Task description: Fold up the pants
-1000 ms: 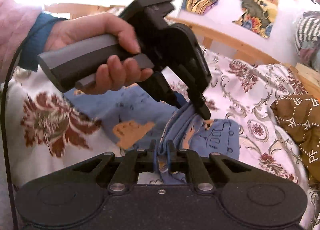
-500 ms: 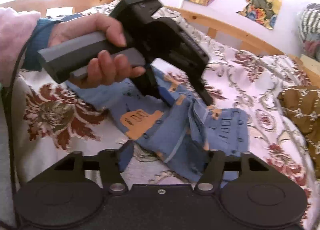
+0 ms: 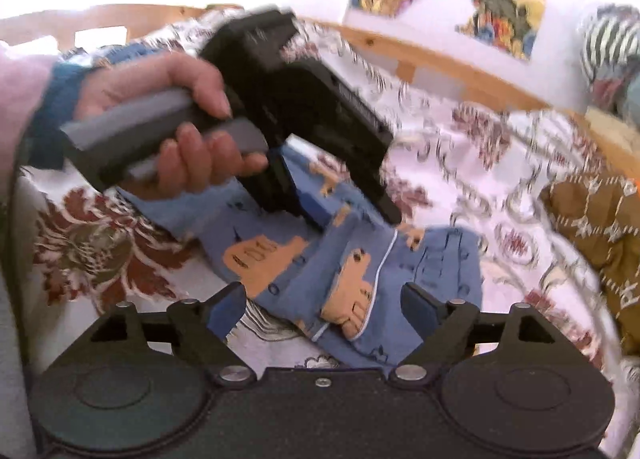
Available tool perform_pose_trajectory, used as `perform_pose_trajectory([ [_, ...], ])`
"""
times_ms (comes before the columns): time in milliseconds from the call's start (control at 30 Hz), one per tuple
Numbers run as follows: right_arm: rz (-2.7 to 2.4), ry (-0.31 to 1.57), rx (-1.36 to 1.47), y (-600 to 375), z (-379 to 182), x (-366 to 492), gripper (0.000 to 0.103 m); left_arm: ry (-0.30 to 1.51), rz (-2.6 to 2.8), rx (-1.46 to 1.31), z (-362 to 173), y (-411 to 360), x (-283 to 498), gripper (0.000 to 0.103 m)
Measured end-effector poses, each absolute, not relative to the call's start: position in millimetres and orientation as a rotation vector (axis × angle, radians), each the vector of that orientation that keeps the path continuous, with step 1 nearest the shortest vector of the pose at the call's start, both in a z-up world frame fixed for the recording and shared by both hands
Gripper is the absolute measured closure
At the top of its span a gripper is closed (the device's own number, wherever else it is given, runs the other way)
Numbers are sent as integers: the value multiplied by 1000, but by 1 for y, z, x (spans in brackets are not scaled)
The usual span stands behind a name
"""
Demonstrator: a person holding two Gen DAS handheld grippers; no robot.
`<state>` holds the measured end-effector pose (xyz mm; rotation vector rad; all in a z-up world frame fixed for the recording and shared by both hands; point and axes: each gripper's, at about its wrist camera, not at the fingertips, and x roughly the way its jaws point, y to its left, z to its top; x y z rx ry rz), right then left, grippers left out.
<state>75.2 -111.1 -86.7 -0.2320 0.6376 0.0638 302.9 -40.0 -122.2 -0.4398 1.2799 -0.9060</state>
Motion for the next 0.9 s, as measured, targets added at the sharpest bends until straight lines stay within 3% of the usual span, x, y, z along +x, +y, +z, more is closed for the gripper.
perform_pose_trajectory([
  [67,62,659,-227,-109,-93,83,19,1281,-902,-437,-122,-40,303,45],
  [167,51,694,-203,-108,-102,90,31,1284,-893,-426,-121,-41,304,50],
  [233,40,689,-205,-108,-103,88,34,1291,-880,-425,-122,-41,305,58],
  [300,23,683,-204,-109,-104,87,47,1294,-871,-420,-123,-41,305,65],
  [400,14,681,-193,-111,-104,86,51,1301,-861,-412,-125,-41,307,73],
  [567,15,675,-211,-109,-104,85,52,1308,-850,-415,-127,-40,308,77],
  [700,28,677,-180,-111,-102,83,44,1309,-849,-413,-126,-40,308,77],
  [900,27,667,-177,-111,-101,84,46,1308,-848,-410,-126,-41,307,78],
])
